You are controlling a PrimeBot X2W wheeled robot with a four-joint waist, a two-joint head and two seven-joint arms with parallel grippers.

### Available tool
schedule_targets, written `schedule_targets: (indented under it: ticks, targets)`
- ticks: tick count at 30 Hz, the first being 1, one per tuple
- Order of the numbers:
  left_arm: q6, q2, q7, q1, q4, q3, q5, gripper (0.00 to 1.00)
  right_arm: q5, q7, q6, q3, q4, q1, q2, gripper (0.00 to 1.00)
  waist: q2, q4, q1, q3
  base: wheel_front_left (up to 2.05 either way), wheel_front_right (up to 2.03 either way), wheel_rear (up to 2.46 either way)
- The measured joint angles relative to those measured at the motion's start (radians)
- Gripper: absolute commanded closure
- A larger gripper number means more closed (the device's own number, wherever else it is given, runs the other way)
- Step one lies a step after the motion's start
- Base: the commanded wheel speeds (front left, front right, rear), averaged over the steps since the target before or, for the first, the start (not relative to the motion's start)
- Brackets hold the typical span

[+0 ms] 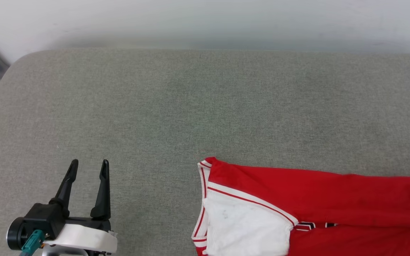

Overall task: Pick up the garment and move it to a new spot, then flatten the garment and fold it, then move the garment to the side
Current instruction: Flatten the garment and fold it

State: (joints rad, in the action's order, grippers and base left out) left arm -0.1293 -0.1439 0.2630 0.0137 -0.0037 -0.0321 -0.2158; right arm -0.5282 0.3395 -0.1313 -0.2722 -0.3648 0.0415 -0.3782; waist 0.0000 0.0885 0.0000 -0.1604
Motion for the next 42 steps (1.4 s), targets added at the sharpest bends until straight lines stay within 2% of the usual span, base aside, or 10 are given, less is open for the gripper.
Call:
schedule_targets:
  ticks: [4,8,17,25,31,34,38,42]
  targets:
    - [0.000,-0.002,0.000,0.002,0.007,0.004,0.000,0.00,0.011,-0.009,0.000,-0.009,-0.030,0.010,-0.001,1.00,0.0000,-0.006,0.0000,0.011,0.00,0.00,0.00]
    - [0.000,-0.002,0.000,0.007,0.010,0.004,0.000,0.00,0.010,-0.001,0.000,0.022,-0.010,0.009,0.005,1.00,0.0000,-0.014,0.0000,0.024,0.00,0.00,0.00]
    - [0.000,0.002,0.000,0.022,0.011,0.005,-0.008,0.00,-0.027,0.101,0.000,0.109,0.184,-0.048,0.060,1.00,0.0000,-0.025,0.0000,0.056,0.00,0.00,0.00]
    - [0.000,0.004,0.000,0.029,0.010,0.014,-0.016,0.00,-0.054,0.245,0.000,0.198,0.411,-0.077,0.163,1.00,0.0000,-0.014,0.0000,0.069,0.00,0.00,0.00]
    - [0.000,0.004,0.000,0.029,0.013,0.017,-0.017,0.00,-0.050,0.327,0.000,0.284,0.500,-0.083,0.269,1.00,0.0000,-0.001,0.0000,0.070,0.00,0.00,0.00]
    - [0.000,0.003,0.000,0.029,0.014,0.018,-0.017,0.00,-0.068,0.343,0.001,0.319,0.517,-0.081,0.308,1.00,0.0000,0.009,0.0000,0.067,0.00,0.00,0.00]
    - [0.000,0.002,0.000,0.029,0.017,0.019,-0.017,0.00,-0.090,0.345,0.001,0.377,0.506,-0.064,0.323,1.00,0.0000,0.023,0.0000,0.061,0.00,0.00,0.00]
    - [0.000,0.001,0.000,0.024,0.016,0.021,-0.017,0.00,-0.124,0.285,0.001,0.443,0.447,-0.027,0.327,1.00,0.0000,0.036,0.0000,0.051,0.00,0.00,0.00]
